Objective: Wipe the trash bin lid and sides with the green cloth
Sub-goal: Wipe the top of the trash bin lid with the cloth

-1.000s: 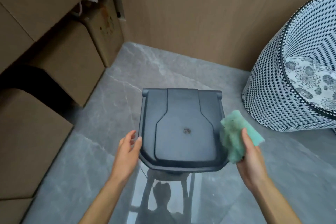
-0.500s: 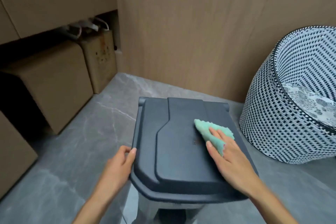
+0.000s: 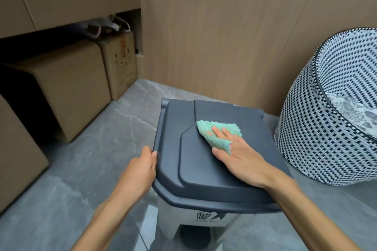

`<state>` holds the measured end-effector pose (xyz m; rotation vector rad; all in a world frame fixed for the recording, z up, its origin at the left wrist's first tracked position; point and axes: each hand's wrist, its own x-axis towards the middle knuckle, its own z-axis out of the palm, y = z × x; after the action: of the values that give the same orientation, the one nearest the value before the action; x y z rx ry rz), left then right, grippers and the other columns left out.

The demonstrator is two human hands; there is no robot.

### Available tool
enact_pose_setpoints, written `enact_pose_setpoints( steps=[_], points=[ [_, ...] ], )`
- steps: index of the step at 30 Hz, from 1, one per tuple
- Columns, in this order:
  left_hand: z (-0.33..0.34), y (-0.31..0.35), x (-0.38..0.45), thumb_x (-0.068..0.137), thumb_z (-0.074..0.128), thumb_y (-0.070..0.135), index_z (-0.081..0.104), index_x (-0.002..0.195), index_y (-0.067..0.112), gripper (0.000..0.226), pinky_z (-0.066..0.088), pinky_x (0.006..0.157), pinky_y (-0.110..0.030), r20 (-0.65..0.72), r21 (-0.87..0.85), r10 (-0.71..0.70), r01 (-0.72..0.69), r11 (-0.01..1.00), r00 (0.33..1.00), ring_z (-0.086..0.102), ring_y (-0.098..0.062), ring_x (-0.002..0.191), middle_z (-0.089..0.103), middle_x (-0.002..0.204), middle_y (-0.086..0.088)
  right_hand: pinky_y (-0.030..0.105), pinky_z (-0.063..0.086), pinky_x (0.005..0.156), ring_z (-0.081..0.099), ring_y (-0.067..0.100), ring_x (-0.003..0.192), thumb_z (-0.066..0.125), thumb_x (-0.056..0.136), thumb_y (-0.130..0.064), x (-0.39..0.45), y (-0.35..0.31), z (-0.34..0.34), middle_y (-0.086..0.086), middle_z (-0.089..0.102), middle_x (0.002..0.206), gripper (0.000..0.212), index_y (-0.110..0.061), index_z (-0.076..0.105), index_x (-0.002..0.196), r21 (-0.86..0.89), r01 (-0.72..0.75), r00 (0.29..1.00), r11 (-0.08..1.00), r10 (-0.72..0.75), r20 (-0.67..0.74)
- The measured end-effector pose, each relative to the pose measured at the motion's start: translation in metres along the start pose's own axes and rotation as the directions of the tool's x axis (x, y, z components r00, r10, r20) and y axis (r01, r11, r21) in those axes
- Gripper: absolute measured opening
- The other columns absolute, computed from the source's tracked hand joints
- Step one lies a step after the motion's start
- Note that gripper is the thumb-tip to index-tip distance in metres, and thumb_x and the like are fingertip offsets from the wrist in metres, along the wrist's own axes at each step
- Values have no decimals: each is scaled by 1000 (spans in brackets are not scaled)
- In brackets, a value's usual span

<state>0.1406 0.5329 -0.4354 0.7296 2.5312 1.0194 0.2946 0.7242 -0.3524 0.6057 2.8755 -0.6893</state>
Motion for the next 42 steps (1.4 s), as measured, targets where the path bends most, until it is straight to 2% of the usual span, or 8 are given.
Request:
enact_pose_setpoints(
  steps=[4, 12, 20, 25, 28, 31, 40, 42],
  points=[
    [-2, 2, -2, 105, 30, 36, 39, 93, 4, 35, 37, 70, -34, 7, -34, -8, 9, 999, 1000, 52, -23, 72, 56, 81, -10, 16, -10, 116, -16, -11, 145, 27, 105, -44, 9, -2, 13, -28, -6, 162, 58, -41, 1, 158, -18, 69, 998, 997, -69, 2],
    [-2, 8, -4, 104, 24, 40, 31, 82, 19, 31, 51, 85, -49, -9, 48, -25, 26, 999, 1000, 60, -37, 86, 58, 88, -14, 32, -12, 125, -17, 5, 153, 23, 106, -42, 15, -39, 30, -17, -12, 167, 58, -23, 13, 160, -140, 239, 969, 961, -226, 102],
    [-9, 23, -14, 103, 17, 41, 28, 78, 24, 32, 39, 80, -43, -11, 220, -88, 88, 972, 996, 54, -31, 89, 58, 97, -6, 36, -5, 127, -9, 16, 156, 26, 106, -38, -2, -45, 33, -12, 7, 169, 58, -24, 12, 160, -232, 346, 938, 909, -331, 100],
    [-10, 22, -14, 102, 17, 38, 34, 81, 25, 30, 37, 82, -43, 0, 176, -142, 139, 975, 990, 55, -27, 87, 58, 92, -1, 35, 1, 127, 4, 18, 156, 31, 103, -37, -38, -41, 51, -14, 23, 164, 54, -26, 27, 156, -260, 431, 898, 864, -440, 26],
    [-9, 22, -14, 103, 16, 37, 30, 75, 23, 35, 34, 77, -42, -9, 148, -141, 141, 979, 990, 52, -19, 75, 57, 78, 2, 41, 20, 120, 37, 28, 148, 38, 95, -40, -52, -34, 70, -8, 47, 152, 51, -24, 48, 143, -395, 490, 837, 777, -546, -38],
    [-8, 21, -11, 104, 16, 38, 25, 75, 24, 34, 34, 73, -41, -32, 203, -116, 120, 972, 993, 49, -19, 69, 53, 74, 3, 45, 30, 110, 49, 32, 140, 23, 99, -46, -56, -23, 89, -5, 55, 149, 57, -21, 58, 136, -520, 466, 815, 716, -576, -61],
    [-6, 20, -10, 104, 16, 40, 27, 82, 19, 32, 38, 80, -42, -30, 227, -98, 103, 969, 995, 51, -31, 82, 54, 85, -4, 41, 34, 113, 41, 21, 145, 51, 93, -48, -66, -22, 122, -6, 46, 156, 57, -21, 54, 143, -568, 372, 814, 734, -552, -180],
    [-7, 20, -11, 104, 16, 41, 28, 85, 18, 32, 39, 81, -42, -35, 225, -97, 102, 969, 995, 50, -32, 85, 58, 94, -11, 40, 35, 111, 42, 18, 144, 35, 99, -48, -73, -14, 129, -6, 47, 155, 55, -21, 54, 144, -569, 359, 819, 740, -542, -188]
  ],
)
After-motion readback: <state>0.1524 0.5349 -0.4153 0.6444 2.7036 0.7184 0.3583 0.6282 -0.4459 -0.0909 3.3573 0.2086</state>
